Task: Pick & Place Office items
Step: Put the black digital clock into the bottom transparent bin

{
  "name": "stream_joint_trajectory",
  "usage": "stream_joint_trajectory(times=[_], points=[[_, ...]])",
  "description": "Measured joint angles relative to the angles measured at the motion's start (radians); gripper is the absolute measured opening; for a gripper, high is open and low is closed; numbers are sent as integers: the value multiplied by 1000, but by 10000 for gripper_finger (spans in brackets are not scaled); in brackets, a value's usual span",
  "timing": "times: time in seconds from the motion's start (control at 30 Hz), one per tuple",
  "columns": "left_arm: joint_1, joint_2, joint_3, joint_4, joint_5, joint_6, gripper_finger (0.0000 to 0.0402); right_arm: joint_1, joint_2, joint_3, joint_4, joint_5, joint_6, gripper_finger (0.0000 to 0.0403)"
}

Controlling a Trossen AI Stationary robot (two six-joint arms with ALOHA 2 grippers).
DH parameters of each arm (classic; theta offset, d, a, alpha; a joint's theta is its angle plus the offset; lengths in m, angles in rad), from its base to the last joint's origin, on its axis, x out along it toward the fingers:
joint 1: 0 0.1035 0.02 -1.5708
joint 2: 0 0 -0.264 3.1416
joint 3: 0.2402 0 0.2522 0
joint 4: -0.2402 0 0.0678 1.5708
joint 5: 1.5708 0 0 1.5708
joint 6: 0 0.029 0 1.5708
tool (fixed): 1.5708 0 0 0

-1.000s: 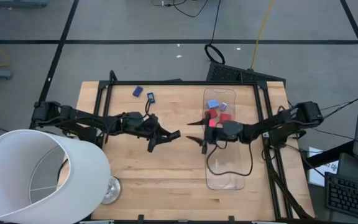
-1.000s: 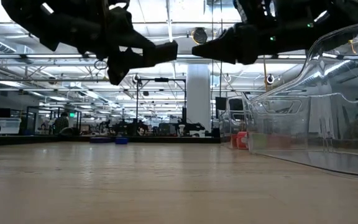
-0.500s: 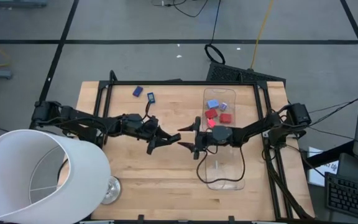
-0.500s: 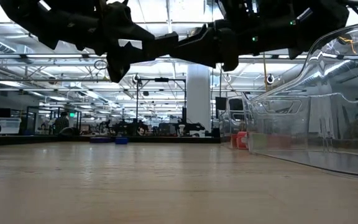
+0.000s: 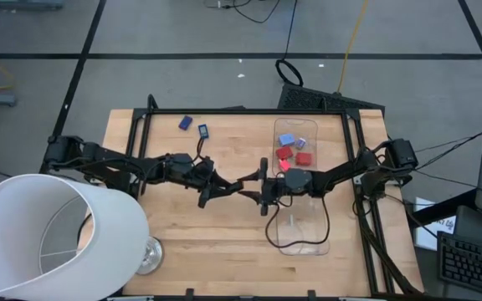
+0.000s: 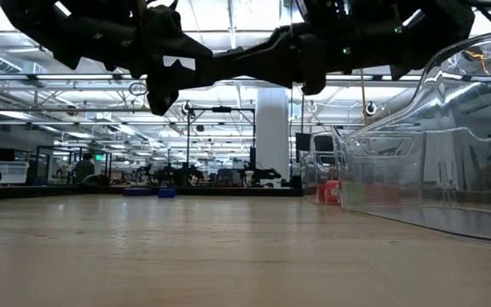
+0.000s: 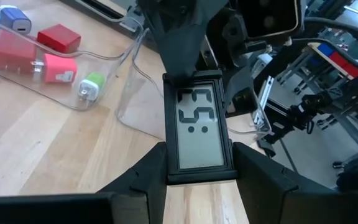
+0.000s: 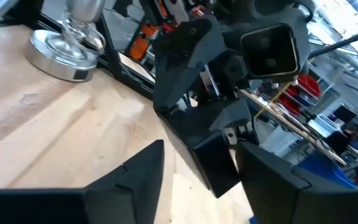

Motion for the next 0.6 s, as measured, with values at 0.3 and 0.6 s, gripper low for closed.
stream_joint_trajectory(times=[0.3,0.6], points=[[0,0,0,-1,4,-7,156,-1,-1,0,0,-25,-9,117],[1,0,0,10,-6,20,184,0,-1,-2,-8,-23,-18,99]])
